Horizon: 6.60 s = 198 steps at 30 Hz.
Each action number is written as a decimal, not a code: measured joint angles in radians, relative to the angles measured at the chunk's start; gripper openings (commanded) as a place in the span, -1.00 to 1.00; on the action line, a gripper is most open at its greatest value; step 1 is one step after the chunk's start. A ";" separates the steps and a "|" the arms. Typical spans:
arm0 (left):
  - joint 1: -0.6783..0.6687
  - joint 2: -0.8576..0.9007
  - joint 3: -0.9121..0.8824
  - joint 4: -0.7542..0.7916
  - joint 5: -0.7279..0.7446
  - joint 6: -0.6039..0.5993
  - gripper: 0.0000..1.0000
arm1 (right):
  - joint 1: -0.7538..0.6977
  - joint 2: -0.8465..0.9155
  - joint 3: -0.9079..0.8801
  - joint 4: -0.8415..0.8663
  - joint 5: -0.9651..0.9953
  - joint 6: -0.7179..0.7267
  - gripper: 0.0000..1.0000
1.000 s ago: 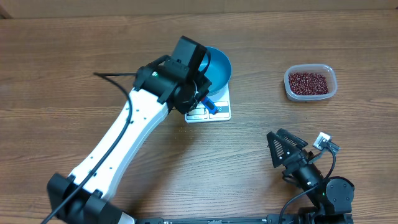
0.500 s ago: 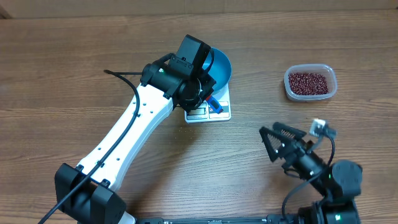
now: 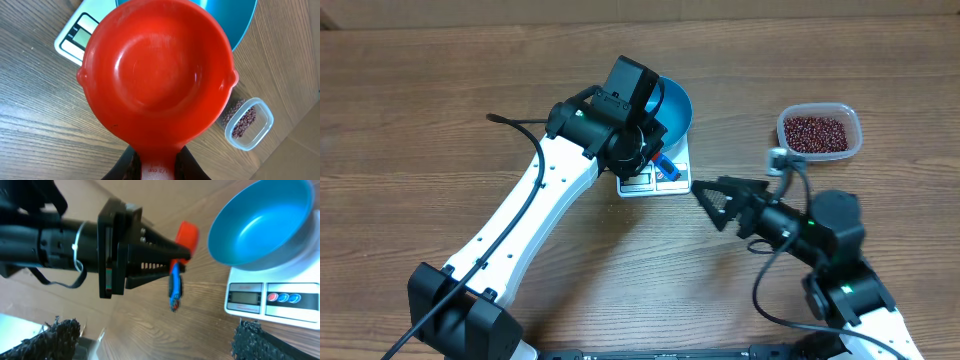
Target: Scoop item into bowl and weigh 150g on scale
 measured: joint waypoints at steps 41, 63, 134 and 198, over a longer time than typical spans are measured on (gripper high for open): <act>0.000 0.000 0.000 -0.011 0.070 -0.051 -0.92 | 0.152 0.370 0.008 0.418 0.165 -0.003 0.08; 0.000 0.000 0.000 -0.011 0.066 -0.051 -0.92 | 0.152 0.431 0.013 0.471 0.173 0.045 -0.46; -0.119 -0.166 -0.206 0.085 -0.298 0.937 -0.92 | -0.215 -0.043 0.029 -0.477 0.236 -0.248 -0.93; -0.188 0.174 -0.461 0.727 -0.410 1.028 -0.92 | -0.425 -0.043 0.029 -0.589 0.180 -0.270 -0.93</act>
